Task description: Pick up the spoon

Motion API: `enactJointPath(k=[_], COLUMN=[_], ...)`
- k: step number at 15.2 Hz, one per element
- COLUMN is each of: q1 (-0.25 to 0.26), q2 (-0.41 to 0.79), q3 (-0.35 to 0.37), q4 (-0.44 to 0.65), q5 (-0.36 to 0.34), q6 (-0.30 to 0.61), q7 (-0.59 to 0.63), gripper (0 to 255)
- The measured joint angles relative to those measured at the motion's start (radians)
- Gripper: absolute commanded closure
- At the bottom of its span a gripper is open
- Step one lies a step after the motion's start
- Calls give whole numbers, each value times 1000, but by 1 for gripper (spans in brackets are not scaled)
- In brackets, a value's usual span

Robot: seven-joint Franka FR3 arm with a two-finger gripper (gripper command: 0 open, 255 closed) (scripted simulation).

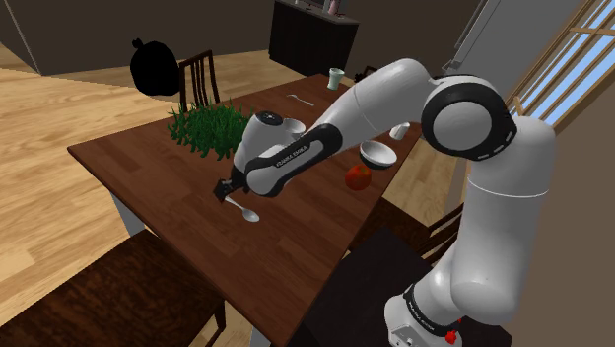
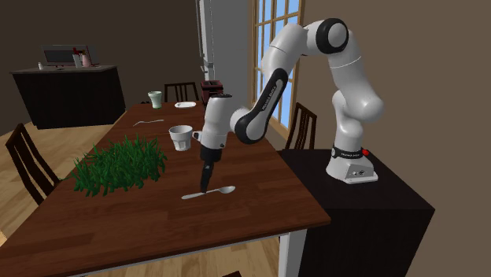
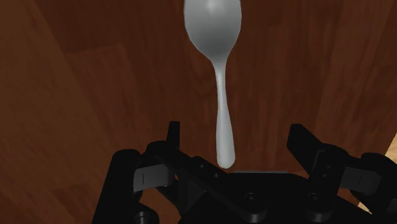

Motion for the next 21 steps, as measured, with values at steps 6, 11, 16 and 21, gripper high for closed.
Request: enactJointPath(k=[6, 11, 16, 21], q1=[11, 11, 10, -2], q2=[50, 52, 49, 3], q3=[-11, -11, -10, 1], q4=[7, 8, 8, 8], q5=[-10, -11, -10, 1], q6=[44, 45, 41, -5], q7=[8, 8, 7, -2], gripper=[255, 255, 255, 255])
